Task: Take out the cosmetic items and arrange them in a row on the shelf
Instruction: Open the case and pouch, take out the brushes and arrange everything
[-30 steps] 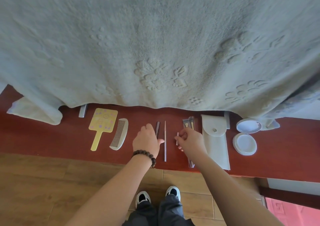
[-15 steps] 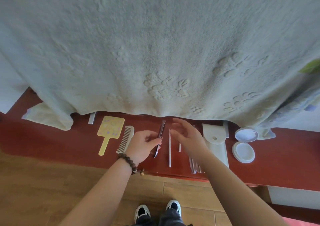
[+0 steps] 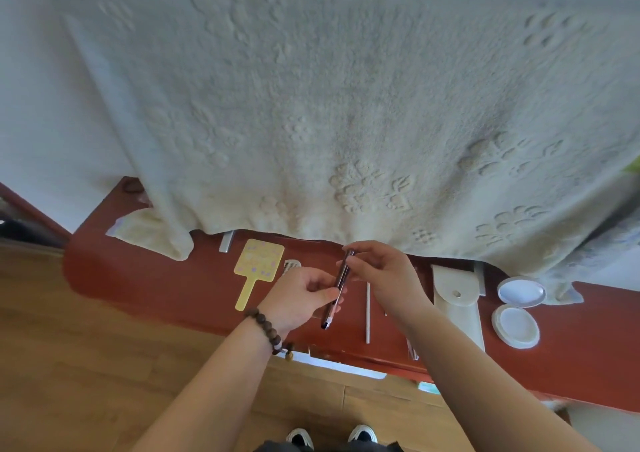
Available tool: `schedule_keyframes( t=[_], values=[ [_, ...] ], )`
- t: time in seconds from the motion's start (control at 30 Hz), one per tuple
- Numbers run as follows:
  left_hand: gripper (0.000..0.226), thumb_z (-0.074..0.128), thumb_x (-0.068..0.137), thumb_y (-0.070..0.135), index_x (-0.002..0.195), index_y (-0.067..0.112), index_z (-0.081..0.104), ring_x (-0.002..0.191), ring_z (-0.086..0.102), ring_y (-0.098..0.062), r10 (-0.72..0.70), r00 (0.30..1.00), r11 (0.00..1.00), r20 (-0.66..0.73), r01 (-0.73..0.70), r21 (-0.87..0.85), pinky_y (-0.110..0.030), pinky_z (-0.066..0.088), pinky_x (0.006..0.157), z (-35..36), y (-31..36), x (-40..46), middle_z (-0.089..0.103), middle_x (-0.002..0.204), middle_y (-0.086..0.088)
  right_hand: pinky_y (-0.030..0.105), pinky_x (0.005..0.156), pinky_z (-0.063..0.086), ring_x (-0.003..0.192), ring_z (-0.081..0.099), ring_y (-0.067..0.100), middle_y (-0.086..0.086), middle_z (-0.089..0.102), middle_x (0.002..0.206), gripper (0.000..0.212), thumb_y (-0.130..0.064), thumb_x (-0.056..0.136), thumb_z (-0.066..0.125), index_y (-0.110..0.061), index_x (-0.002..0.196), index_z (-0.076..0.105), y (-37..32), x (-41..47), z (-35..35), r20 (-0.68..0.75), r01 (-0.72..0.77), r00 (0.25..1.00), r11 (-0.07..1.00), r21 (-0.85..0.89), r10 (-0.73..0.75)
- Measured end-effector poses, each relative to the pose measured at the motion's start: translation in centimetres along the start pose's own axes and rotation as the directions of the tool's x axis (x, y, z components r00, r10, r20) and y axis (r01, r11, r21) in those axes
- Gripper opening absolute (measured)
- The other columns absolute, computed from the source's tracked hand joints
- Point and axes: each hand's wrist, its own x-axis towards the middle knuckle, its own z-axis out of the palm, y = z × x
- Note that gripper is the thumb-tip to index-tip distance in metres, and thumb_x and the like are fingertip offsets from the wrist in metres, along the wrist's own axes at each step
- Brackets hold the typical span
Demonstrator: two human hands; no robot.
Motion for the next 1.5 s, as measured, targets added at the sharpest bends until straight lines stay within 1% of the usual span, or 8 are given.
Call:
schedule_keyframes(
  t=[0.13,0.3,0.6,0.73,0.93,1.17,1.33,1.5],
  values=[
    [0.007,0.068,0.084,0.019,0.088,0.017,0.073,0.084,0.068,-0.014,-0.027,0.999,0.936,-0.022,0.033,0.351,-0.038,0.054,0.087,-0.2,-2.6,-0.4,0.073,0.083,0.002,0.022,0.073,0.055,0.073,0.069,0.013,0.012,0.07,0.082,0.016,0.003,0.09,0.055,-0.008,0.097,0.064,-2.7,2.4,-1.8,-0.199,0.141,0.974,0.98,0.141,-0.112],
    [0.01,0.066,0.084,0.019,0.091,0.017,0.074,0.088,0.068,-0.011,0.005,0.993,0.965,-0.118,0.026,0.262,-0.037,0.053,0.09,-0.3,-2.5,0.6,0.073,0.087,0.004,0.028,0.08,0.056,0.089,0.07,0.022,0.013,0.072,0.085,0.016,-0.003,0.091,0.057,-0.002,0.105,0.064,-4.3,3.4,-2.8,-0.132,0.152,0.98,0.988,0.01,-0.149],
    [0.009,0.073,0.081,0.022,0.089,0.018,0.071,0.085,0.064,-0.009,0.06,0.973,0.987,-0.224,-0.024,0.162,-0.032,0.054,0.084,0.0,-2.1,2.7,0.067,0.081,0.009,0.028,0.074,0.057,0.081,0.068,0.022,0.013,0.071,0.081,0.012,-0.006,0.089,0.061,-0.01,0.099,0.067,0.5,3.5,-1.0,-0.145,0.006,0.989,0.999,0.031,-0.001],
    [0.017,0.075,0.077,0.028,0.09,0.018,0.069,0.079,0.057,-0.004,0.091,0.956,0.957,-0.279,-0.007,0.291,-0.017,0.044,0.069,0.3,-3.0,4.5,0.06,0.079,0.012,0.035,0.075,0.059,0.068,0.067,0.021,0.006,0.07,0.079,0.011,-0.012,0.087,0.066,-0.018,0.094,0.07,2.9,4.3,-1.3,-0.179,-0.126,0.978,0.989,-0.074,0.111],
    [0.025,0.075,0.078,0.027,0.093,0.008,0.07,0.086,0.06,-0.016,0.022,0.956,0.899,-0.291,0.109,0.424,-0.026,0.044,0.076,0.7,-4.7,7.3,0.064,0.087,0.001,0.024,0.056,0.055,0.055,0.065,0.016,0.005,0.07,0.077,0.009,-0.013,0.082,0.069,-0.016,0.09,0.067,6.2,5.1,-0.4,-0.219,-0.269,0.955,0.899,-0.346,0.201],
    [0.032,0.072,0.079,0.033,0.1,0.009,0.067,0.098,0.061,-0.021,0.019,0.967,0.81,-0.256,0.135,0.571,-0.03,0.048,0.083,1.7,-6.2,9.2,0.066,0.104,-0.003,0.034,0.062,0.056,0.069,0.066,0.022,0.0,0.064,0.081,0.012,-0.019,0.08,0.071,-0.021,0.079,0.059,9.6,6.1,0.7,-0.196,-0.319,0.948,0.735,-0.599,0.251],
    [0.033,0.072,0.08,0.033,0.102,0.01,0.063,0.098,0.061,-0.021,0.021,0.959,0.77,-0.281,0.164,0.617,-0.03,0.047,0.083,2.4,-7.0,9.5,0.065,0.106,-0.005,0.026,0.056,0.043,0.07,0.059,0.021,0.002,0.06,0.079,0.011,-0.022,0.084,0.065,-0.017,0.089,0.057,10.5,6.2,1.3,-0.206,-0.332,0.94,0.603,-0.725,0.27],
    [0.035,0.072,0.081,0.033,0.106,0.012,0.06,0.096,0.063,-0.022,0.014,0.955,0.754,-0.296,0.184,0.631,-0.031,0.05,0.082,3.0,-7.7,9.2,0.068,0.101,-0.005,0.026,0.055,0.04,0.077,0.06,0.023,0.005,0.065,0.089,0.017,-0.024,0.084,0.066,-0.014,0.096,0.06,11.0,5.7,1.5,-0.216,-0.352,0.933,0.605,-0.714,0.287]
  ],
)
